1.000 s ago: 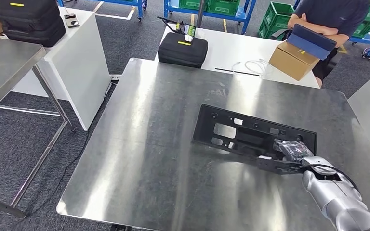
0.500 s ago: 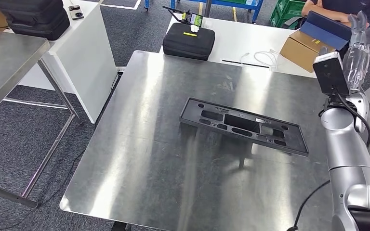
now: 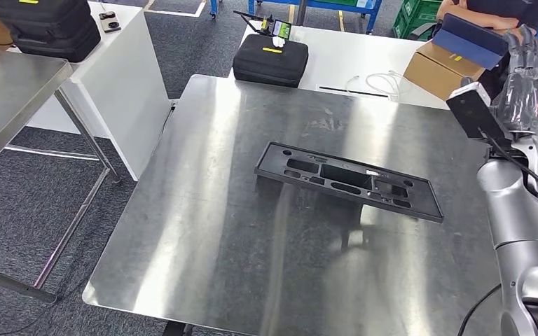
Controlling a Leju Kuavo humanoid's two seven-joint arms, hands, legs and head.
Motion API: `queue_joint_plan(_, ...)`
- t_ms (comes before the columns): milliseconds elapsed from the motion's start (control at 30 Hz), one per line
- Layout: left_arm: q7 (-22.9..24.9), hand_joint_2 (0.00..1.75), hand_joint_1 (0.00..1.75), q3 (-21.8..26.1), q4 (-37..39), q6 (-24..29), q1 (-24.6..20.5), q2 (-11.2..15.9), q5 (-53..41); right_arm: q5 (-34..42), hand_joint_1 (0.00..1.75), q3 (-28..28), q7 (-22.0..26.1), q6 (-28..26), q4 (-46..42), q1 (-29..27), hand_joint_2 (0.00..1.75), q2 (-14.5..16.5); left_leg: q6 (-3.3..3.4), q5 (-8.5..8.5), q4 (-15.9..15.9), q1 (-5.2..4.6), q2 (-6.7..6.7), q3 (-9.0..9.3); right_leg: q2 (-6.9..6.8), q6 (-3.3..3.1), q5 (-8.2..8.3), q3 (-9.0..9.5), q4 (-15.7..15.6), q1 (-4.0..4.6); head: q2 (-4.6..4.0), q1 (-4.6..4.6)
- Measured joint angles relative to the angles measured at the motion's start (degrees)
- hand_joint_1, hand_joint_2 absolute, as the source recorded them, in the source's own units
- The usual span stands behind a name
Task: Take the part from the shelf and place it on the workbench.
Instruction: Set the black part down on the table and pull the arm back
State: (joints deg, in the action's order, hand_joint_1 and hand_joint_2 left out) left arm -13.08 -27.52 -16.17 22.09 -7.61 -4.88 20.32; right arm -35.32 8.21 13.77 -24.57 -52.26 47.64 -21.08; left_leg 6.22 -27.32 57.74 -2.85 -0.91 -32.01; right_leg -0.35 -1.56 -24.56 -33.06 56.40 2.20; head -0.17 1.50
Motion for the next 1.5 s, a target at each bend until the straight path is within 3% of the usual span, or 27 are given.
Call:
queue_joint_plan(33, -0.1, 0.0, 0.0, 0.0, 0.0, 0.1, 0.0, 0.0, 0.2, 1.3, 0.0, -0.2, 0.6, -0.4, 0.3, -0.3, 0.0, -0.1, 0.01, 0.0, 0.0, -0.02, 0.0, -0.02, 0.0, 0.41, 0.01, 0.0, 0.0, -0.04, 0.01, -0.01)
queue_joint_plan(133, -0.5, 0.0, 0.0, 0.0, 0.3, 0.2, 0.2, 0.1, 0.6, 4.0, 0.0, -1.2, 1.9, -1.3, 0.4, -1.8, 0.0, -0.2, 0.01, 0.0, 0.0, -0.03, 0.02, -0.04, 0.0, 0.7, 0.01, -0.03, 0.0, -0.07, 0.0, -0.02)
queue_joint_plan(267, -0.7, 0.0, 0.0, 0.0, 0.4, 0.2, 0.4, 0.3, 0.8, 4.6, 0.0, -2.0, 2.3, -1.4, 0.4, -3.7, 0.0, -1.0, 0.0, 0.0, 0.0, -0.03, 0.06, -0.09, 0.0, 1.65, -0.05, -0.06, -0.1, -0.12, 0.0, -0.02)
queue_joint_plan(733, -0.3, 0.0, 0.0, 0.1, 0.9, -0.1, 0.6, 0.7, 1.4, 6.9, 0.0, -3.0, 4.5, -1.8, 0.6, -8.0, 0.0, -2.0, -0.09, 0.11, 0.1, -0.03, 0.07, -0.26, 0.0, 2.06, 0.15, -0.25, -0.1, -0.14, 0.0, -0.04)
queue_joint_plan(833, -0.1, 0.0, 0.0, 0.1, 0.9, -0.1, 0.6, 0.7, 1.4, 7.6, 0.0, -3.2, 4.7, -2.0, 0.6, -8.7, 0.0, -2.2, 0.15, 0.74, -0.3, 0.24, 0.11, -0.21, 0.06, 2.49, 0.01, -0.56, 0.2, -0.09, 0.0, -0.06)
queue_joint_plan(900, 0.0, 0.0, 0.0, 0.1, 0.9, -0.2, 0.6, 0.7, 1.5, 8.1, 0.0, -3.2, 4.8, -2.1, 0.6, -9.0, 0.0, -2.6, 0.44, 1.39, -0.8, 0.59, 0.16, -0.34, 0.2, 2.67, -2.04, -2.0, 3.2, -0.28, 0.01, 0.06)
queue_joint_plan(967, 0.1, 0.0, 0.0, 0.1, 0.9, -0.2, 0.6, 0.7, 1.6, 8.4, 0.0, -3.3, 4.8, -2.2, 0.6, -9.4, 0.0, -2.8, 0.55, 1.72, -0.8, 0.64, 0.16, -0.8, 0.3, 2.64, -5.71, -4.96, 10.5, -0.97, 0.01, 0.2)
queue_joint_plan(1033, 0.1, 0.0, 0.0, 0.1, 1.0, -0.3, 0.6, 0.7, 1.7, 8.5, 0.0, -3.3, 4.8, -2.2, 0.6, -10.1, 0.0, -2.9, 0.39, 1.98, -0.8, 0.68, 0.15, -1.28, 0.3, 3.24, -7.94, -7.21, 16.8, -1.8, 0.0, 0.19)
queue_joint_plan(1067, 0.1, 0.0, 0.0, 0.1, 1.0, -0.3, 0.7, 0.7, 1.7, 8.5, 0.0, -3.3, 4.8, -2.3, 0.6, -10.3, 0.0, -2.9, 0.26, 2.1, -0.7, 0.72, 0.15, -1.46, 0.29, 3.87, -7.74, -6.9, 16.9, -2.2, 0.0, 0.19)
queue_joint_plan(1100, 0.1, 0.0, 0.0, 0.1, 1.0, -0.3, 0.7, 0.7, 1.7, 8.5, 0.0, -3.3, 4.8, -2.3, 0.6, -10.5, 0.0, -2.9, 0.12, 2.19, -0.7, 0.8, 0.14, -1.59, 0.28, 4.66, -6.7, -5.4, 14.7, -2.58, -0.01, 0.18)
queue_joint_plan(1167, 0.1, 0.0, 0.0, 0.1, 1.0, -0.3, 0.7, 0.7, 1.8, 8.6, 0.0, -3.3, 4.8, -2.4, 0.6, -10.5, 0.0, -2.9, -0.3, 2.27, -0.4, 0.93, 0.1, -1.85, 0.32, 6.05, -4.06, -0.27, 6.1, -3.12, 0.0, 0.22)
queue_joint_plan(1200, 0.1, 0.0, 0.0, 0.1, 1.0, -0.3, 0.6, 0.7, 1.8, 8.6, 0.0, -3.3, 4.8, -2.5, 0.6, -10.5, 0.0, -2.9, -0.61, 2.34, -0.3, 0.93, 0.05, -2.04, 0.5, 6.26, -3.16, 1.62, 2.8, -3.14, 0.0, 0.2)
queue_joint_plan(1267, 0.1, 0.0, 0.0, 0.1, 1.0, -0.3, 0.6, 0.7, 1.8, 8.7, 0.0, -3.4, 4.8, -2.6, 0.6, -10.7, 0.0, -2.9, -1.26, 2.59, 0.1, 0.81, -0.11, -2.53, 0.84, 6.01, -2.78, 2.87, 0.3, -2.98, 0.01, 0.19)
queue_joint_plan(1333, 0.1, 0.0, 0.0, 0.1, 1.0, -0.3, 0.6, 0.8, 1.8, 8.8, 0.0, -3.4, 4.8, -2.7, 0.6, -10.8, 0.0, -2.9, -1.81, 2.69, 0.5, 0.77, -0.27, -3.07, 0.84, 5.36, -2.4, 2.26, 0.4, -3.21, 0.0, 0.06)
queue_joint_plan(1367, 0.1, 0.0, 0.0, 0.1, 1.0, -0.3, 0.7, 0.8, 1.8, 8.8, 0.0, -3.4, 4.8, -2.7, 0.6, -10.8, 0.0, -2.8, -2.21, 1.96, 1.2, 0.81, -0.25, -3.51, 0.74, 4.93, -2.14, 1.97, 0.4, -3.4, -0.01, -0.11)
queue_joint_plan(1433, 0.1, 0.0, 0.0, 0.1, 1.0, -0.3, 0.7, 0.9, 1.8, 8.9, 0.0, -3.4, 4.8, -2.7, 0.5, -10.8, 0.0, -2.8, -3.15, -1.65, 5.5, 1.17, -0.06, -5.31, 0.53, 3.96, -1.55, 1.35, 0.3, -3.65, 0.0, -0.41)
queue_joint_plan(1500, 0.1, 0.0, 0.0, 0.1, 1.0, -0.3, 0.6, 0.9, 1.8, 8.9, 0.0, -3.4, 4.8, -2.7, 0.5, -10.8, 0.0, -2.8, -3.75, -4.89, 10.1, 1.53, 0.1, -7.01, 0.42, 3.46, -1.23, 0.89, 0.3, -3.56, 0.0, -0.59)
